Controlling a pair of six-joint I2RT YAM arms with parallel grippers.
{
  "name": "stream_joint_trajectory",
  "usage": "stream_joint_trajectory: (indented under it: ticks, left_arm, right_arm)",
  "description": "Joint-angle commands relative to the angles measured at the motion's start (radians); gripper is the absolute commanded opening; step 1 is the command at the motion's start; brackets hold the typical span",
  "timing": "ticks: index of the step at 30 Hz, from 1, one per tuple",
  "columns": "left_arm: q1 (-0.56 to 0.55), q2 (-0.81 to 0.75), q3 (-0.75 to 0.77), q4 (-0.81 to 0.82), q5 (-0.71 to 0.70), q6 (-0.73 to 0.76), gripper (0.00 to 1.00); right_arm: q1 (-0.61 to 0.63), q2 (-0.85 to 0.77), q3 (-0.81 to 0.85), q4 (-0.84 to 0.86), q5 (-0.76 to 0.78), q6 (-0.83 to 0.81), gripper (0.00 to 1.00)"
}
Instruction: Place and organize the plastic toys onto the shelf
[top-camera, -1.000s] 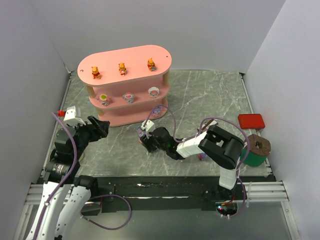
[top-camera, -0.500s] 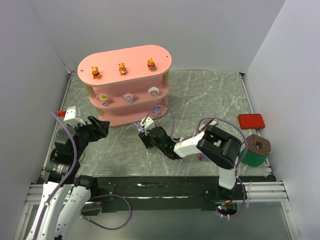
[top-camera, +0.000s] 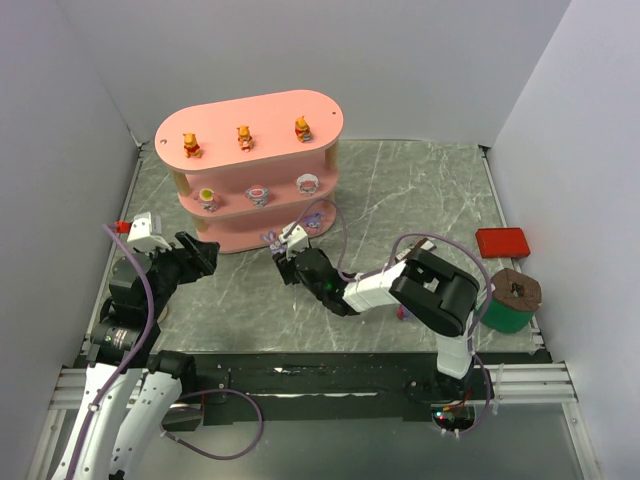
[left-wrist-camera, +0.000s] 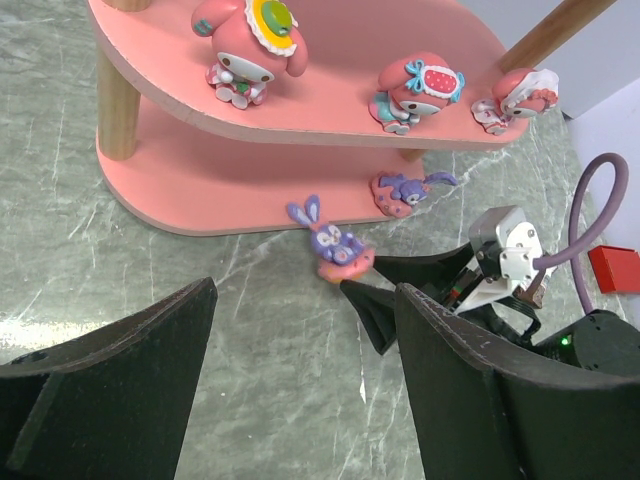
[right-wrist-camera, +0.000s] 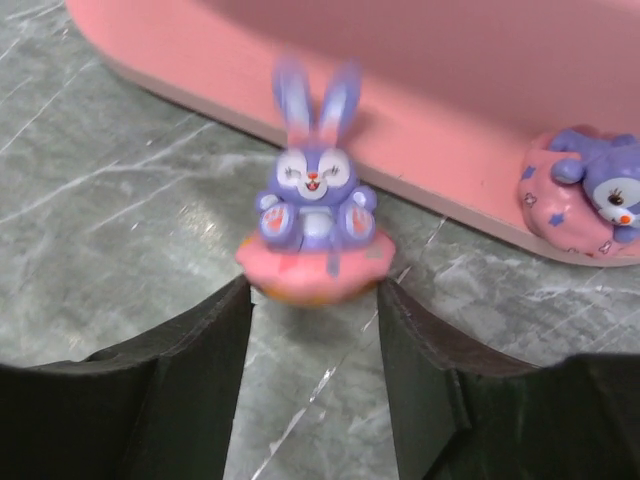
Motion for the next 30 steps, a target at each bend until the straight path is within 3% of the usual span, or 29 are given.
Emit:
stream_joint_trajectory:
  ticks: [1, 9, 12, 17, 18, 21, 24, 30]
  left_arm:
    - [0.003, -0.004, 0.002, 0.036, 0.022, -0.004, 0.78]
    - [0.003, -0.004, 0.002, 0.037, 0.022, -0.003, 0.78]
    - [0.003, -0.003, 0.002, 0.039, 0.025, -0.003, 0.78]
    - [0.003, -0.003, 0.002, 0.037, 0.023, -0.004, 0.78]
    - [0.003, -0.004, 0.002, 0.037, 0.023, -0.004, 0.78]
    - [0.003, -0.003, 0.002, 0.037, 0.022, -0.004, 0.78]
    - [0.003, -0.003, 0.002, 0.037, 0.025, -0.003, 0.78]
    - [0.003, -0.001, 0.002, 0.037, 0.023, -0.003, 0.78]
  right_arm:
    - [0.007, 0.021, 0.059, 0.109, 0.069, 0.016, 0.00]
    - [0.005, 0.050, 0.102, 0.076, 0.060, 0.053, 0.00]
    - [0.009, 0.033, 0.083, 0.048, 0.058, 0.085, 0.08]
    - [0.010, 0.016, 0.083, -0.015, 0.051, 0.096, 0.34]
    - [0.009, 0.013, 0.079, -0.016, 0.048, 0.096, 0.48]
    - [0.013, 0.003, 0.051, -0.009, 0.034, 0.096, 0.68]
    - [0.016, -0.004, 0.028, -0.007, 0.018, 0.094, 0.77]
    - [0.016, 0.035, 0.043, -0.046, 0.017, 0.110, 0.79]
